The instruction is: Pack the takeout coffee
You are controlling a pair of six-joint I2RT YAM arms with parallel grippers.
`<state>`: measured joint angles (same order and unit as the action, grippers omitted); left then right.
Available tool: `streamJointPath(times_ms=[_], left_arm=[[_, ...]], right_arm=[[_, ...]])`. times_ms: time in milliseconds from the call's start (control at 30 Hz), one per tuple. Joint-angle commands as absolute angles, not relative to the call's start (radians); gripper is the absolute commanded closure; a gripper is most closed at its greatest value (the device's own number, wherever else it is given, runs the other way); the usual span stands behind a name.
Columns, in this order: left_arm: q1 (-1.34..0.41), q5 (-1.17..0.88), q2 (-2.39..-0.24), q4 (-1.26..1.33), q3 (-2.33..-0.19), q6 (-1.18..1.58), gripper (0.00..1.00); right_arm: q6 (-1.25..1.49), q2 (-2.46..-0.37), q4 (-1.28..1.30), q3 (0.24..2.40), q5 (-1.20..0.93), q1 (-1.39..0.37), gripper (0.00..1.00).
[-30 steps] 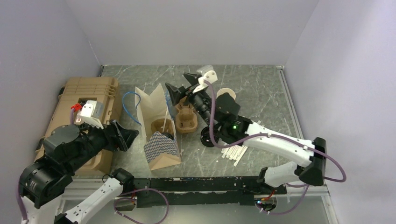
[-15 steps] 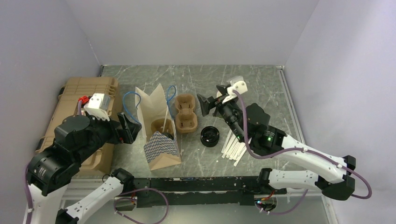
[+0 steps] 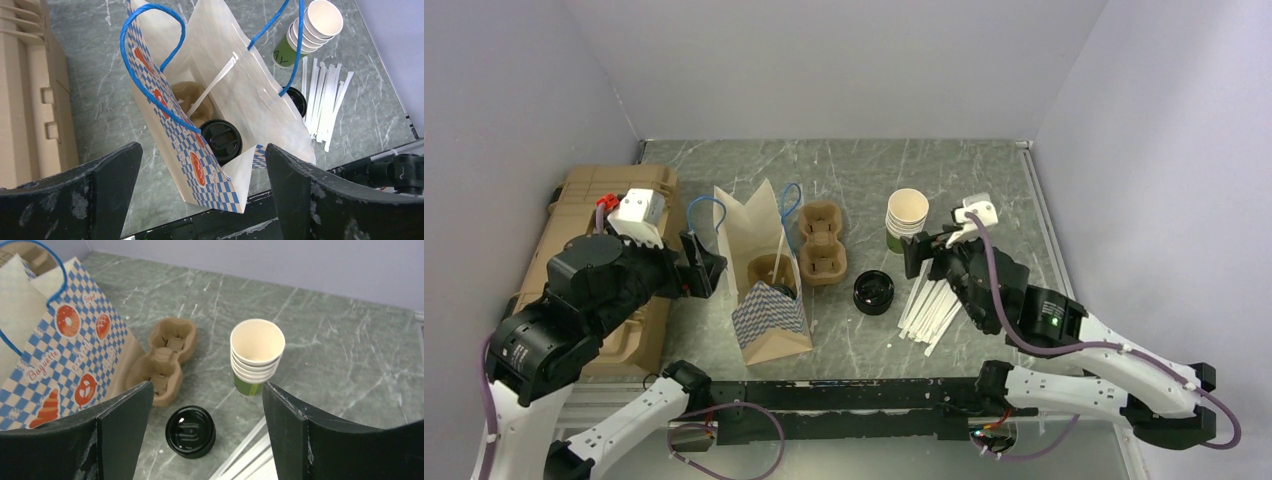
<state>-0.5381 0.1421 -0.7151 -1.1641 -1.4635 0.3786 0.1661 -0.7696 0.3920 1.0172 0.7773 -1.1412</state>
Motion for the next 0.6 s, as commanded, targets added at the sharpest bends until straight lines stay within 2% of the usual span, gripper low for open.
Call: streamJointPath(times_ms=[0, 333, 567], left_arm=[[-0.539, 0.178, -0.712, -1.135, -1.488, 0.375, 0.01], [-0.54, 0.182, -0.669, -1.131, -1.494, 0.387, 0.01], [-0.54, 0.154, -0.654, -1.129, -1.485, 0.395, 0.01]], right_arm=[[0.303, -0.707, 0.579, 1.011, 0.82, -1.141, 0.16], [0.41, -0.597, 0.701, 0.966, 0.81, -1.141, 0.16], [0.425, -0.62, 0.717, 0.975, 0.796, -1.141, 0.16]])
